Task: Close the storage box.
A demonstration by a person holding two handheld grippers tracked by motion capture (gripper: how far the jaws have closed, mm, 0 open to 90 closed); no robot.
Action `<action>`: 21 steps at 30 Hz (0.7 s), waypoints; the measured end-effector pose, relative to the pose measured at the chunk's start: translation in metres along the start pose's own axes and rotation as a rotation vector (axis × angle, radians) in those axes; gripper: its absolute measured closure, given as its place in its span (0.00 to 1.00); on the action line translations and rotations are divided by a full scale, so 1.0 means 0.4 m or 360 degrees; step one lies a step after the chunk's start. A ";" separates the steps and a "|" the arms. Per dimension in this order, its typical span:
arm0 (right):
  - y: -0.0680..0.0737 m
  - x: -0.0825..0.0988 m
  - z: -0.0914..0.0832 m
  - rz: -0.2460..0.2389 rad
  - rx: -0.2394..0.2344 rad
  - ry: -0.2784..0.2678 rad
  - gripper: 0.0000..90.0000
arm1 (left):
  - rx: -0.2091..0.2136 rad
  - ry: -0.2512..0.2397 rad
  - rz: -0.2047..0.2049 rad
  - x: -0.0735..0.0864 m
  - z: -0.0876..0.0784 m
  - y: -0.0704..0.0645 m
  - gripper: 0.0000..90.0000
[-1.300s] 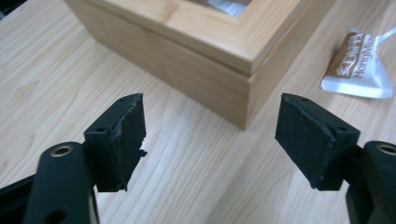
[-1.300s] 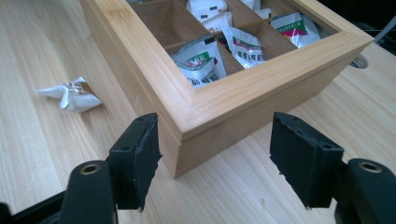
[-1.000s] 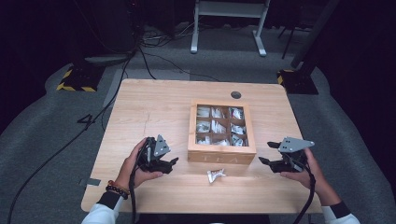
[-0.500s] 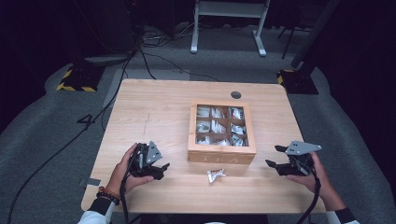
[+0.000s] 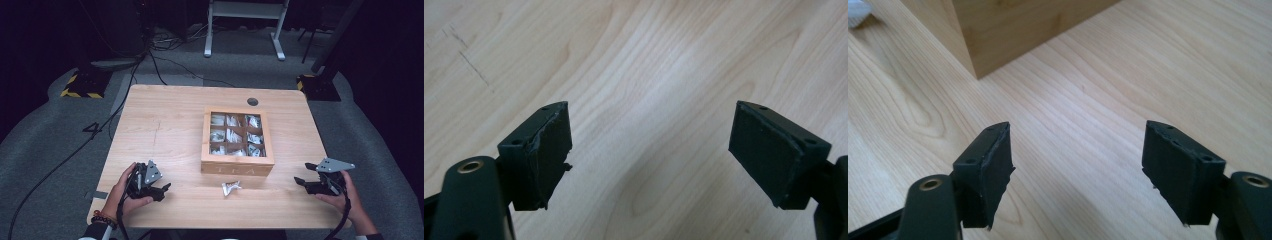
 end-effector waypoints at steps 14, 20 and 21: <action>-0.021 0.098 -0.009 0.0173 0.0006 0.0016 0.31 | 0.0082 0.0032 -0.0136 0.075 -0.003 0.010 0.20; -0.024 0.124 -0.012 0.0232 -0.0004 0.0018 0.31 | 0.0120 -0.0003 -0.0217 0.099 -0.007 0.024 0.20; -0.024 0.128 -0.011 0.0241 -0.0007 0.0020 0.31 | 0.0132 -0.0012 -0.0238 0.102 -0.006 0.027 0.20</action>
Point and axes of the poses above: each handheld gripper's, and its own axes: z roughly forward along the jaws, x roughly out of its underside, y roughly to its left, the point moved 5 cm from there along z, roughly forward along the jaws, and after that the axes turned 2 degrees about y, right-handed, at the moved point
